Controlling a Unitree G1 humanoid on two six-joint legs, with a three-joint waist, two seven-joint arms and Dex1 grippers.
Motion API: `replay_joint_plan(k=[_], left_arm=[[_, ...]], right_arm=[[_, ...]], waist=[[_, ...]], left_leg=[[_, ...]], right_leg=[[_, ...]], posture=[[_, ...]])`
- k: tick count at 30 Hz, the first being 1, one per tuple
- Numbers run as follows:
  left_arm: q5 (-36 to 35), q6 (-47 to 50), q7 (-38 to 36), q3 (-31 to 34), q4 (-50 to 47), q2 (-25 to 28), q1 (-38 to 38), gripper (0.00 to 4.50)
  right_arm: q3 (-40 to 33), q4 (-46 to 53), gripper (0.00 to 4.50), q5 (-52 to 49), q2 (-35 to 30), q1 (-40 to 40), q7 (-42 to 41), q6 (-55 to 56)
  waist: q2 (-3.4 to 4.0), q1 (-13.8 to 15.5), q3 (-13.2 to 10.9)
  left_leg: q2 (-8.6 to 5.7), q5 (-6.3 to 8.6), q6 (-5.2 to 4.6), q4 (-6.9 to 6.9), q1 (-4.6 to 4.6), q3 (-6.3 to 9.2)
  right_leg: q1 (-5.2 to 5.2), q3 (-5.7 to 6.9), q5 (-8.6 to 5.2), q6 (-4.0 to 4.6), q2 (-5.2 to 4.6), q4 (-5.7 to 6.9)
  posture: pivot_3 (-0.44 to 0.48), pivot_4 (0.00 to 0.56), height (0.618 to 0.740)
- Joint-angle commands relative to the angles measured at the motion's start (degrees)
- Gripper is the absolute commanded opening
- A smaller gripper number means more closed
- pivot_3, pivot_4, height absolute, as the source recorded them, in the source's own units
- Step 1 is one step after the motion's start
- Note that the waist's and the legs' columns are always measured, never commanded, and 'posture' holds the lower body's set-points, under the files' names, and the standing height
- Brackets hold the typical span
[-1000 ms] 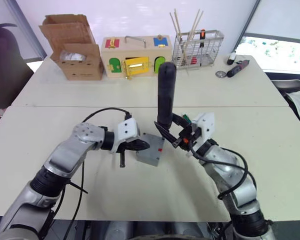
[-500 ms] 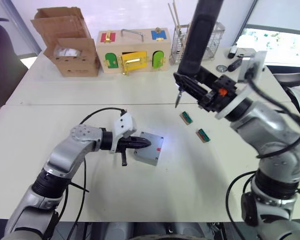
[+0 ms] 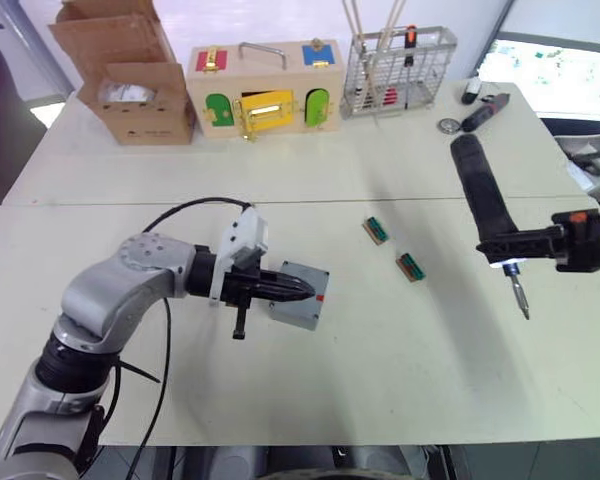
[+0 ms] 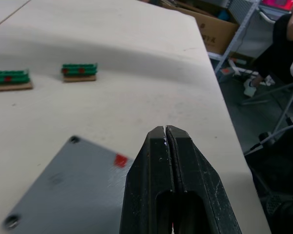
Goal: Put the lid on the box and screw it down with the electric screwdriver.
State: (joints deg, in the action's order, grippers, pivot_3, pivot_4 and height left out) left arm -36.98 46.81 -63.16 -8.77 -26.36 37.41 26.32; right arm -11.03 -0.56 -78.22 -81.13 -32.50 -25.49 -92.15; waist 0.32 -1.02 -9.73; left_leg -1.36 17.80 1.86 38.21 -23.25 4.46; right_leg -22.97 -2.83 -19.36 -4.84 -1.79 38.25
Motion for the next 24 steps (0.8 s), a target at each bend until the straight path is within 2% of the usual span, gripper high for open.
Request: replay_joint_plan(k=[1,5,17,22,23,24], left_arm=[[-1.25,-0.60,2.34,-0.53,-3.73,-1.24,-2.57,0.00],[-2.27,0.62,5.37,-1.21,-6.53,-2.70,-4.70,0.00],[-2.94,1.97,12.70,-1.85,-9.40,-4.34,-7.69,0.00],[-2.28,1.39,13.11,-2.48,-9.14,-3.19,-8.19,0.00],[-2.25,1.21,12.98,-2.45,-8.76,-3.01,-8.10,0.00],[-2.28,1.09,12.86,-2.39,-8.36,-2.90,-7.92,0.00]], right_arm=[[0.60,-1.27,1.89,5.15,-3.63,2.12,-5.41,-0.35],[1.49,-1.73,1.89,9.19,-4.35,5.34,-9.44,-0.33],[3.71,-0.08,1.89,21.71,6.38,9.32,-7.05,1.41],[2.78,0.77,1.89,25.33,9.33,10.25,-7.06,2.14],[2.75,1.68,2.87,26.28,9.52,11.28,-7.33,3.69],[2.77,2.73,3.10,26.82,9.55,12.45,-8.05,5.00]], waist=[[0.00,0.28,0.00],[0.01,0.42,0.00],[0.02,0.65,0.01],[0.03,0.59,0.01],[0.03,0.61,0.01],[0.03,0.70,0.02]], left_leg=[[0.03,-0.02,0.02,0.03,0.00,0.02],[0.05,-0.05,0.07,0.13,0.02,0.02],[0.04,-0.06,0.09,0.25,0.00,0.02],[0.04,-0.05,0.08,0.36,-0.02,0.02],[0.04,-0.05,0.07,0.41,-0.02,0.02],[0.04,-0.04,0.06,0.48,-0.03,0.04]], right_leg=[[0.00,0.00,0.03,0.04,0.04,0.03],[0.00,0.00,0.08,0.04,0.07,0.14],[-0.02,-0.01,0.08,0.03,0.08,0.26],[-0.02,-0.01,0.09,0.02,0.09,0.34],[-0.02,-0.01,0.08,0.02,0.10,0.37],[-0.02,0.00,0.08,0.02,0.11,0.41]], posture=[[0.000,0.150,0.740],[0.000,0.150,0.740],[0.000,0.150,0.740],[0.000,0.150,0.740],[0.000,0.150,0.740],[0.000,0.150,0.740]])
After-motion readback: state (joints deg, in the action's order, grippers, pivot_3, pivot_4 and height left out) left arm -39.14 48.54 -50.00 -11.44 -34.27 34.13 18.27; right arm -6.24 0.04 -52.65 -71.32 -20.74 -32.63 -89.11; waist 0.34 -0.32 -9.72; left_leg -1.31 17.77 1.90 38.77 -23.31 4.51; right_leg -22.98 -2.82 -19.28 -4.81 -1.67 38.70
